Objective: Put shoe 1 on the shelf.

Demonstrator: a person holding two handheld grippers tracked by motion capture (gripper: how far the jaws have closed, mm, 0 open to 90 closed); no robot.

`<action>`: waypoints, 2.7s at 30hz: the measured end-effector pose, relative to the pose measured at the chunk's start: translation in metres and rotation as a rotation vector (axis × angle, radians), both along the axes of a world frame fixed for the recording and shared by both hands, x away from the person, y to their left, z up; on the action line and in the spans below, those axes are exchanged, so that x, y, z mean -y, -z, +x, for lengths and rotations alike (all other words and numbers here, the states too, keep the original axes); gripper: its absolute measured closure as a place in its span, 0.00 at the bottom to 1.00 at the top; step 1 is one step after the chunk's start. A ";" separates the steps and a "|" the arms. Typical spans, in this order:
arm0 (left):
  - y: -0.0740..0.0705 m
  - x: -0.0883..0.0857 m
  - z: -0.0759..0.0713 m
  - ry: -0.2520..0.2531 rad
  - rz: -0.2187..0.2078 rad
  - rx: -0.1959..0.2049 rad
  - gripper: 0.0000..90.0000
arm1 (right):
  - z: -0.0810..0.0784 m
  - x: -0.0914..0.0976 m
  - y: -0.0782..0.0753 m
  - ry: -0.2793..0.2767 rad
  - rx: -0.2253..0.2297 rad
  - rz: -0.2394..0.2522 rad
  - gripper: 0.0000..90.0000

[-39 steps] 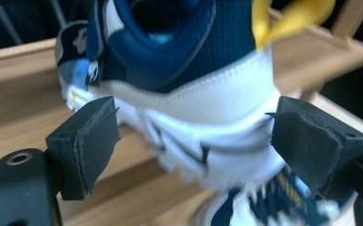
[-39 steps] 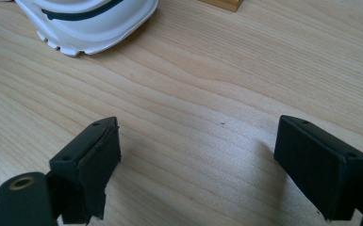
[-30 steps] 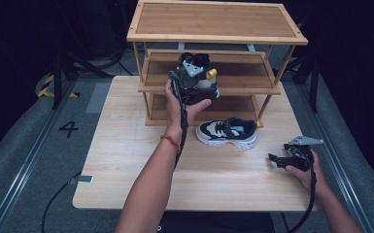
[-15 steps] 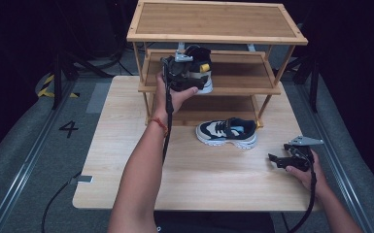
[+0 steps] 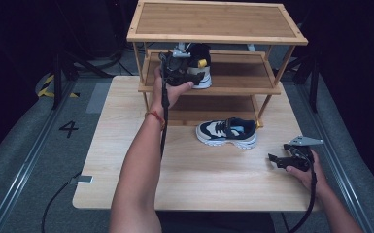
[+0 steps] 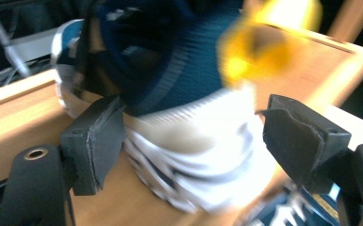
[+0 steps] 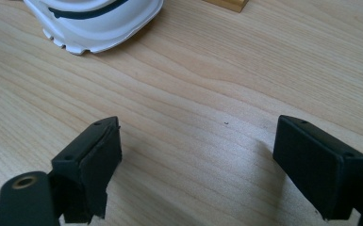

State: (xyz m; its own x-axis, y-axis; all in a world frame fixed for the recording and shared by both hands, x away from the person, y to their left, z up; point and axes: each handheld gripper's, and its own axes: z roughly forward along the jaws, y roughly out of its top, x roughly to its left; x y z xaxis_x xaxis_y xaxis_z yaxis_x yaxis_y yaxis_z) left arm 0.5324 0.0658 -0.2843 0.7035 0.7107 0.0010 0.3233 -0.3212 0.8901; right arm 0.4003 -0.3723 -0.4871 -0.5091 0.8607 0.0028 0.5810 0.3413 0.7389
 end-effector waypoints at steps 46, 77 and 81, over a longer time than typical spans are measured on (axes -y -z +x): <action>0.198 -0.151 -0.206 0.037 0.237 -0.247 0.20 | 0.053 -0.075 -0.080 -0.319 0.027 0.012 0.25; 0.198 -0.150 -0.206 0.060 0.235 -0.243 0.18 | -0.005 -0.111 -0.058 -0.558 0.053 -0.021 0.46; 0.198 -0.150 -0.206 0.061 0.232 -0.247 0.18 | -0.014 -0.126 -0.058 -0.615 0.057 -0.037 0.49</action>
State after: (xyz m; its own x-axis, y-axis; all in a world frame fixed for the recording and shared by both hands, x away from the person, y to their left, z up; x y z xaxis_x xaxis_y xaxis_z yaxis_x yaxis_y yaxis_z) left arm 0.3260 0.2153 -0.4828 0.7437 0.6683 -0.0186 0.4943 -0.5309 0.6884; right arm 0.3867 -0.2463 -0.4295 -0.9107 0.4081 -0.0634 0.2292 0.6269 0.7446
